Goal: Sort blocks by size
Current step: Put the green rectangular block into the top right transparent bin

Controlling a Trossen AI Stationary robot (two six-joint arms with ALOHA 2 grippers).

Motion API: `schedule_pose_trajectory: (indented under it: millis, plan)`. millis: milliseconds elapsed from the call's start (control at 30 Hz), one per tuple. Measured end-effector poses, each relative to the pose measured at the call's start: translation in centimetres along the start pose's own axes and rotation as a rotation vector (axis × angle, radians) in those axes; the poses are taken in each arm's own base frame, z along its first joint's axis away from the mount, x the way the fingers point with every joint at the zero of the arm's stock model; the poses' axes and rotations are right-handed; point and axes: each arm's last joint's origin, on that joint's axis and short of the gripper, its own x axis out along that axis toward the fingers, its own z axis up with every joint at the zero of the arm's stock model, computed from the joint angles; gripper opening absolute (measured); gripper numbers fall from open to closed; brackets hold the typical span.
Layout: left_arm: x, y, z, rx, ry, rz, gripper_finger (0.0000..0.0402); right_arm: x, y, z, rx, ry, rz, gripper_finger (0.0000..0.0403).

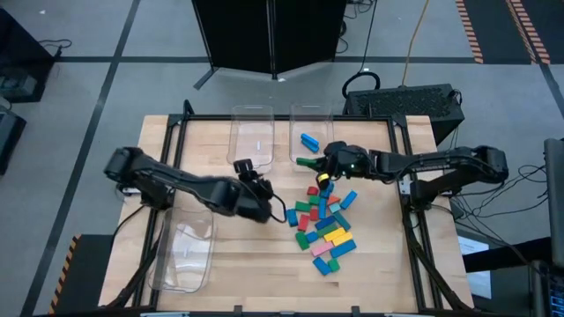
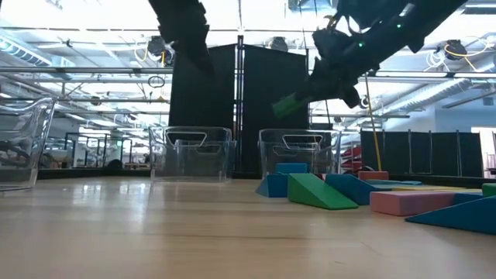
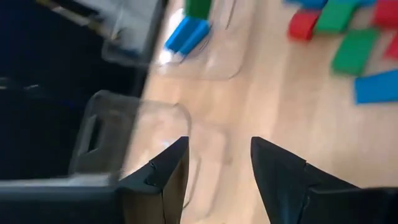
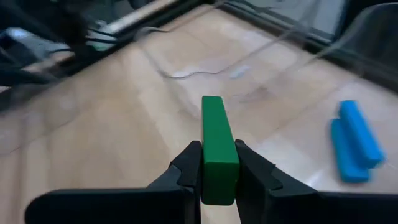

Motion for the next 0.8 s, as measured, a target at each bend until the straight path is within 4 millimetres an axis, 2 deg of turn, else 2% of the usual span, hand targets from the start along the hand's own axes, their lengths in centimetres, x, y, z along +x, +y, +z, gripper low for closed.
schedule_pose_trajectory:
  millis: [167,300,400,500,633,800]
  plan:
    - [0.6,1.5,-1.1,-0.061,-0.162,-0.178,0.0173,-0.1,-1.8,2.5,-0.010,0.012,-0.100,0.0050]
    - [1.7,2.2,-1.8,-0.066,-0.239,-0.236,0.0173,-0.3,-3.7,5.0,0.003,0.022,-0.196,0.0050]
    - [2.8,2.5,-1.8,-0.041,-0.293,-0.260,0.0173,0.2,-5.2,6.4,0.013,0.049,-0.264,0.0050]
    - [3.7,3.1,-1.6,-0.041,-0.384,-0.280,0.0173,1.8,-6.8,7.2,0.033,0.097,-0.306,0.0050]
    - [4.7,4.5,-1.2,-0.085,-0.473,-0.301,0.0173,4.8,-8.7,7.7,0.079,0.183,-0.271,0.0050]
    - [6.0,5.4,-1.9,-0.156,-0.466,-0.271,0.0173,7.5,-10.0,8.2,0.094,0.225,-0.283,0.0050]
